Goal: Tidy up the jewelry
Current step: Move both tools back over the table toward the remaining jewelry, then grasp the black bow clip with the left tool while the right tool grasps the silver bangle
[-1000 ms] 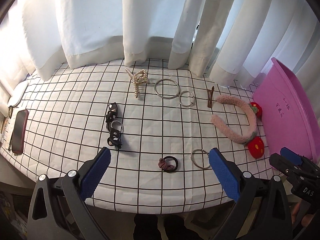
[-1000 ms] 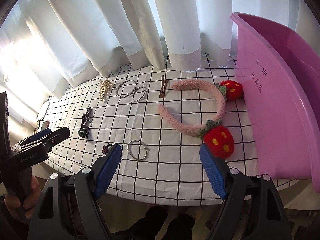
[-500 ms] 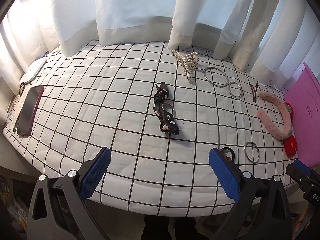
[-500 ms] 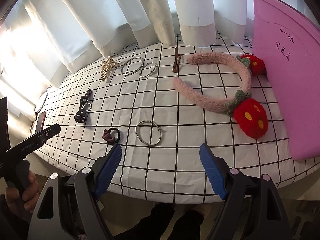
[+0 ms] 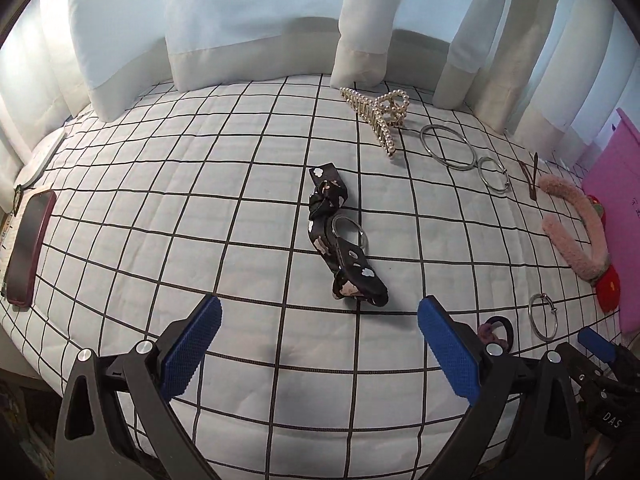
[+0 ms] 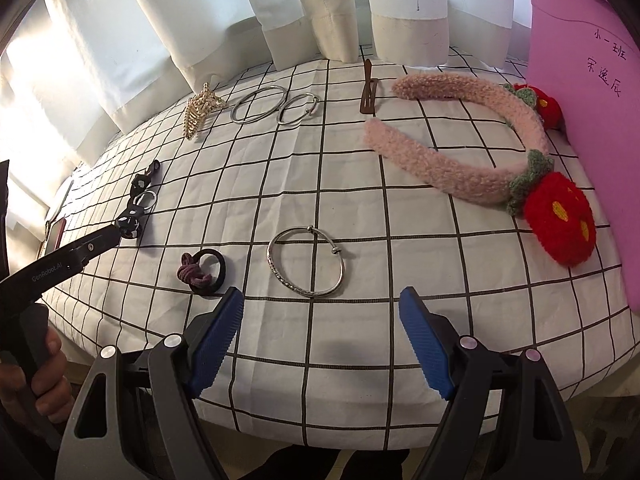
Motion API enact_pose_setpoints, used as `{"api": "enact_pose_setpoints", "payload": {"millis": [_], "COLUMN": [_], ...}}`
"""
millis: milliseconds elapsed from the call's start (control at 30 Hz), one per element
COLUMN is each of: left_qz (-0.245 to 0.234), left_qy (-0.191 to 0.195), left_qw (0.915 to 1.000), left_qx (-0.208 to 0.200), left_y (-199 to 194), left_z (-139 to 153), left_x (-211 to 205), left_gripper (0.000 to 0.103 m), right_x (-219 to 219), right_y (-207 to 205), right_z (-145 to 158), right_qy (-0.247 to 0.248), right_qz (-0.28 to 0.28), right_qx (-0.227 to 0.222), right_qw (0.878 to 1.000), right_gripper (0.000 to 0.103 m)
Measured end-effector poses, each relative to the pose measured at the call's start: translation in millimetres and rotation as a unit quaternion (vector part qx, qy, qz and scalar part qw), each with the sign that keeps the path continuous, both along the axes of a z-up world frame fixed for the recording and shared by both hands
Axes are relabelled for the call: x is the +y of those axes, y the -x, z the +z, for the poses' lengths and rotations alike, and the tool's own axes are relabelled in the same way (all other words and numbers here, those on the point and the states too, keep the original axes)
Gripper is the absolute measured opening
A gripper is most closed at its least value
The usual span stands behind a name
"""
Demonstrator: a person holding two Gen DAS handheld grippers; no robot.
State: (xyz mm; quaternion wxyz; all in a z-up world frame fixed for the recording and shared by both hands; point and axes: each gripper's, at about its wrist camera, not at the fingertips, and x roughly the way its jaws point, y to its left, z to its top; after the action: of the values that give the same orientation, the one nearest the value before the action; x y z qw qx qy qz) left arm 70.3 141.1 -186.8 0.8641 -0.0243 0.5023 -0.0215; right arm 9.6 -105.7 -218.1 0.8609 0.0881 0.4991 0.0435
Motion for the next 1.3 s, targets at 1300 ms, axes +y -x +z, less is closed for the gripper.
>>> {"api": "enact_pose_setpoints", "payload": {"millis": [1300], "left_qz": [-0.020], "left_qy": [-0.029], "left_qw": [0.9986], "left_qx": [-0.038], "left_y": [-33], "left_z": [-40], "left_x": [-15], "left_gripper": [0.098], "right_x": [22], "right_y": [-11], "right_z": [-26], "right_qy": [0.099], "right_qz": [0.002], "right_qx": [-0.092], "right_qw": [0.991], "right_gripper": [0.094]}}
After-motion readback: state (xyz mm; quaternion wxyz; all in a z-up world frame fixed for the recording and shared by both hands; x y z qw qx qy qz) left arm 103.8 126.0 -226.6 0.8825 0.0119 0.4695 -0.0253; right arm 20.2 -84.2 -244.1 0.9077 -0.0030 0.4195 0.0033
